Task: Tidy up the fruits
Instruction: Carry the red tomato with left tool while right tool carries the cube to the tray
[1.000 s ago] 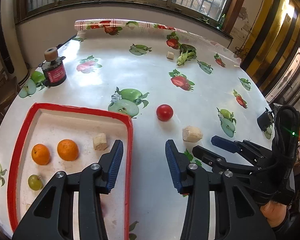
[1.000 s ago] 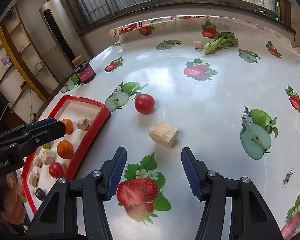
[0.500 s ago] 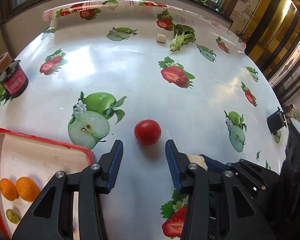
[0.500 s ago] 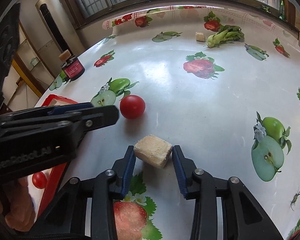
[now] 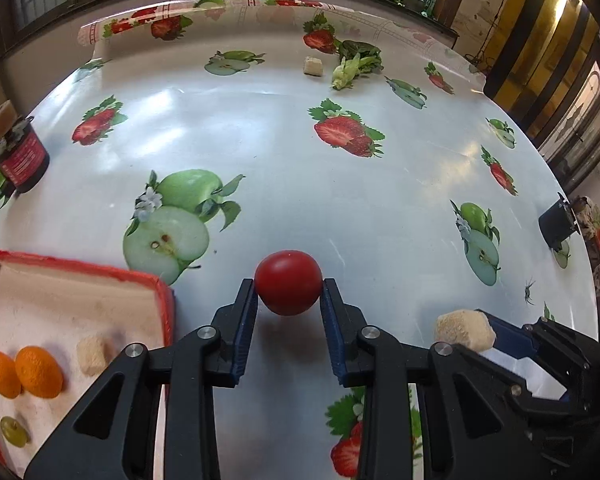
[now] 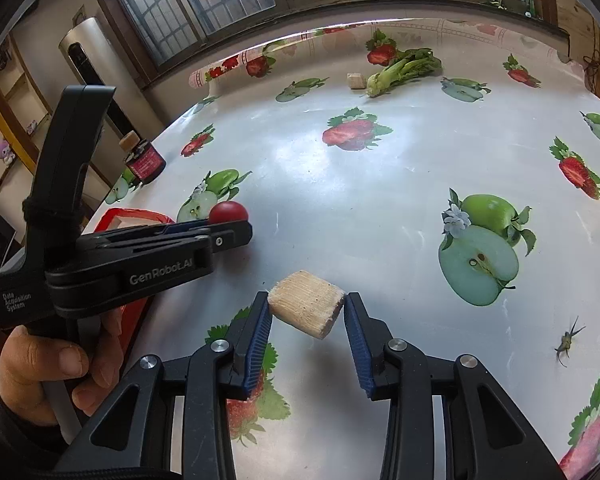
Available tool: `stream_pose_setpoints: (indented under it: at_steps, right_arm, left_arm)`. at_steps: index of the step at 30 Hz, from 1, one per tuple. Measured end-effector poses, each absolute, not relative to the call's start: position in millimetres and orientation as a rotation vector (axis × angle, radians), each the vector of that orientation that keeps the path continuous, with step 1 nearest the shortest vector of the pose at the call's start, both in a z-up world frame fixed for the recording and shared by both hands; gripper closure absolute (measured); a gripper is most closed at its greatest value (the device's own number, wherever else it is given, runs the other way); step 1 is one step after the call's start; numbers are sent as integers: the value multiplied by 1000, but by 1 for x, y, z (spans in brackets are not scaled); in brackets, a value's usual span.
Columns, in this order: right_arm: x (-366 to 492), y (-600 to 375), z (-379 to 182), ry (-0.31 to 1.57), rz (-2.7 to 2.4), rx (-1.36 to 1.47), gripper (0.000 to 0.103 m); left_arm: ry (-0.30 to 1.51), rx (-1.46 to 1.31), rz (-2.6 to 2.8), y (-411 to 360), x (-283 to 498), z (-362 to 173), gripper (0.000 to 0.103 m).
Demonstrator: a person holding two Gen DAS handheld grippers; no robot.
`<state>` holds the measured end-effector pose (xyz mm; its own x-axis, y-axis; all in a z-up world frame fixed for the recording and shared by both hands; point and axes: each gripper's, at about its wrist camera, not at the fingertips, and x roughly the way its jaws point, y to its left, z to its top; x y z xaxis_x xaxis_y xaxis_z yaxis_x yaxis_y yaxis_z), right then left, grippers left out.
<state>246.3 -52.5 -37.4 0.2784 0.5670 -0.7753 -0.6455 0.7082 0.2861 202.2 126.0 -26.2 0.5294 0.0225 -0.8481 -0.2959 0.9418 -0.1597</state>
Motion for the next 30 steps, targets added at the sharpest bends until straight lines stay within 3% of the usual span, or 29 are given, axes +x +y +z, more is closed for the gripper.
stream_pose_setpoints:
  at_steps: [30]
  right_arm:
    - [149,-19,-4,934,1018,-134,65]
  left_arm:
    - [852,-348,368,140,34,17,73]
